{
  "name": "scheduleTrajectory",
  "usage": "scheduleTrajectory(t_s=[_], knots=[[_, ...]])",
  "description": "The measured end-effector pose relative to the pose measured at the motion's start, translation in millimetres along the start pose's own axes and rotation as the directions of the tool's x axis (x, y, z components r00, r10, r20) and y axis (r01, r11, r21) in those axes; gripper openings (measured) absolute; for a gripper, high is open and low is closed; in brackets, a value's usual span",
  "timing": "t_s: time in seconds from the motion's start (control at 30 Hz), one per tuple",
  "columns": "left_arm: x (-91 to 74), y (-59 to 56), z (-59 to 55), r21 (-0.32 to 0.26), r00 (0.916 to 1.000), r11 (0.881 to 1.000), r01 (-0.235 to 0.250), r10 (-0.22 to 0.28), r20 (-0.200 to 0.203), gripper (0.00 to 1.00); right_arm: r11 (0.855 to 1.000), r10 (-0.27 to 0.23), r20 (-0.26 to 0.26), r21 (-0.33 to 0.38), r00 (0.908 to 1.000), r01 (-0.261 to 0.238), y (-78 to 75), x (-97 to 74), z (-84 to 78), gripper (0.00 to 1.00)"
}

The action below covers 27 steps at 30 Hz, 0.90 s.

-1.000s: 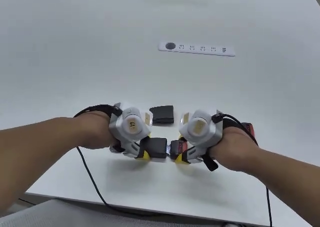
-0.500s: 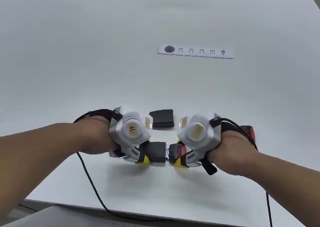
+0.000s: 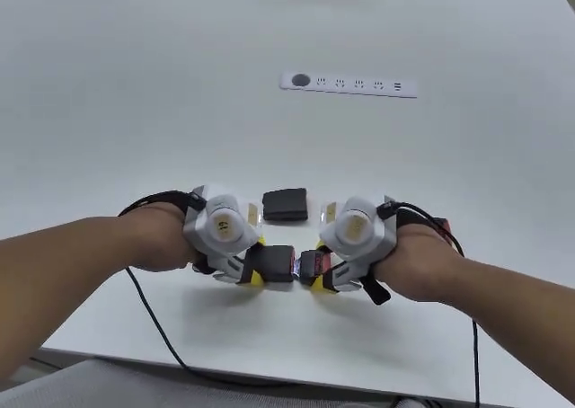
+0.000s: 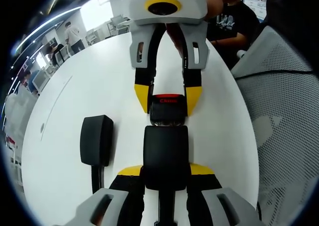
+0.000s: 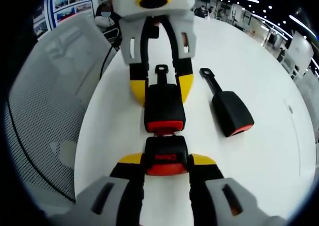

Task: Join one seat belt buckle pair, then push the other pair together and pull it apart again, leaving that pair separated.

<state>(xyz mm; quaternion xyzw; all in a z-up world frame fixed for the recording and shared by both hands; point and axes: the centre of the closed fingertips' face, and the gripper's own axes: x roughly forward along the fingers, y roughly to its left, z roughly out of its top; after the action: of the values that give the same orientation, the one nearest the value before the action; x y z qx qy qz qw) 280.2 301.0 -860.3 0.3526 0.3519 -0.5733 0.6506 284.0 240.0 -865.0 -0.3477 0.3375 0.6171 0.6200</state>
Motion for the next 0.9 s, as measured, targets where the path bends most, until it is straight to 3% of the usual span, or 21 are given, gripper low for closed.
scheduleTrajectory(t_s=[0.37, 0.67, 0.8, 0.9], knots=[[0.2, 0.0, 0.0, -0.011, 1.0, 1.0, -0.003, 0.003, -0.007, 0.33, 1.0, -0.005, 0.018, 0.005, 0.9998, 0.005, 2.5, -1.8, 0.5, 0.35], [0.9, -0.3, -0.3, -0.023, 0.9998, 1.0, 0.006, -0.007, -0.021, 0.33, 1.0, -0.005, -0.001, 0.007, 1.0, 0.005, 3.0, -0.2, 0.9, 0.35], [1.8, -2.6, -0.1, -0.056, 0.9976, 0.998, 0.005, -0.009, -0.068, 0.33, 1.0, 0.001, -0.023, 0.011, 0.9997, 0.0, 3.5, 0.8, 2.3, 0.36], [1.6, -2.3, -1.1, -0.057, 0.9967, 0.998, 0.001, -0.006, -0.081, 0.34, 1.0, -0.003, -0.033, 0.005, 0.9995, 0.003, 4.2, 0.0, 1.9, 0.36]])
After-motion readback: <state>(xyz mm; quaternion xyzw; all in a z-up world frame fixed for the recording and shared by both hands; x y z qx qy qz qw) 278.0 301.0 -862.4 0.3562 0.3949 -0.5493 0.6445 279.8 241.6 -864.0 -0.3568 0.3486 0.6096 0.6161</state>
